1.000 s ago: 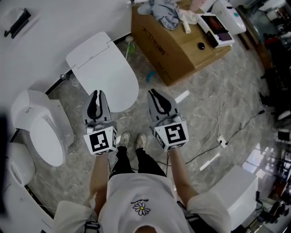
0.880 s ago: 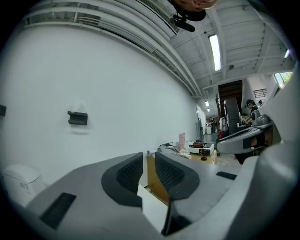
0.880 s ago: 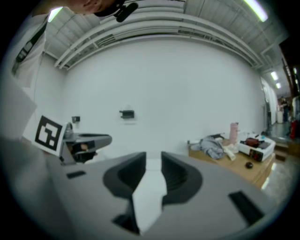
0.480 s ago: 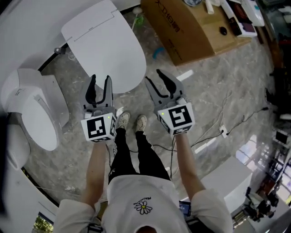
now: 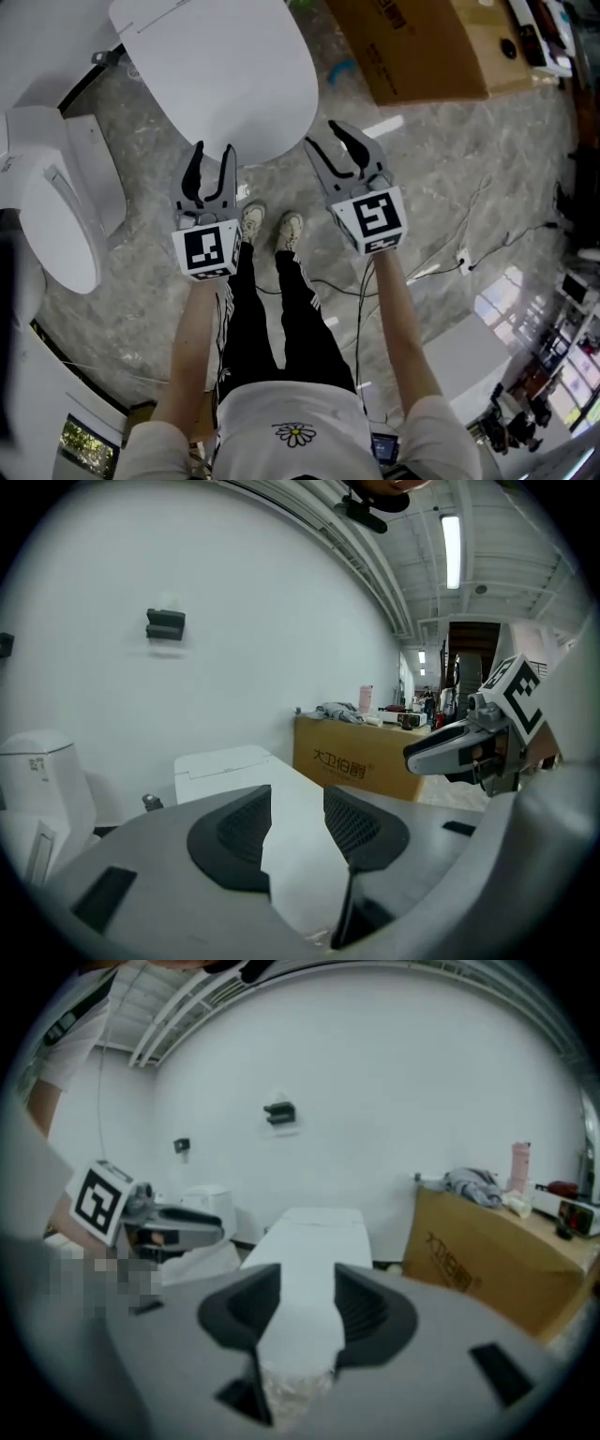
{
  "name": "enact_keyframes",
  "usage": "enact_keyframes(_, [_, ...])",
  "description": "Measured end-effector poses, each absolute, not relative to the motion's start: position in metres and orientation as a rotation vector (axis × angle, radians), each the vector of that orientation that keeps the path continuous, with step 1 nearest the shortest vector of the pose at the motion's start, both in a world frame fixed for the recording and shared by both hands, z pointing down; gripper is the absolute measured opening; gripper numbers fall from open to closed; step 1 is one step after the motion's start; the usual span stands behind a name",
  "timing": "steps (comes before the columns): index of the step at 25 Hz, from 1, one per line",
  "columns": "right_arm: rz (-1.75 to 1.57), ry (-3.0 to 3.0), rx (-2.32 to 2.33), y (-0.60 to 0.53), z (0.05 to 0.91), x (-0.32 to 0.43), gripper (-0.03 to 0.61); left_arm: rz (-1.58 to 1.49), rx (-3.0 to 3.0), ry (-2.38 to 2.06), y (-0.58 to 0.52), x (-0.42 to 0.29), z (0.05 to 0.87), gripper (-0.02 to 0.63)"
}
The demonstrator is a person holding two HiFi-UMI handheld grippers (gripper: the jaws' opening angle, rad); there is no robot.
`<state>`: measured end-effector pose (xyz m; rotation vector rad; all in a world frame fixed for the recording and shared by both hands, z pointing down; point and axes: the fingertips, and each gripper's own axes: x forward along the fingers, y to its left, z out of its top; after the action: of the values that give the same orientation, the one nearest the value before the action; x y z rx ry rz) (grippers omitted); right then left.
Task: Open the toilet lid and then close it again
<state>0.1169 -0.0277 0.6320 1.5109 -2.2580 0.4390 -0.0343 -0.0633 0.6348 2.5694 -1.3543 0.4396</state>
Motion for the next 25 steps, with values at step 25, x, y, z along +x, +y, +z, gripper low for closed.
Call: enact_keyframes(25, [0.481, -2.103, 1.189, -0.006, 0.827, 0.102, 0.215, 0.672, 2.489, -1.299, -0.013, -0.06, 0.826, 0.252])
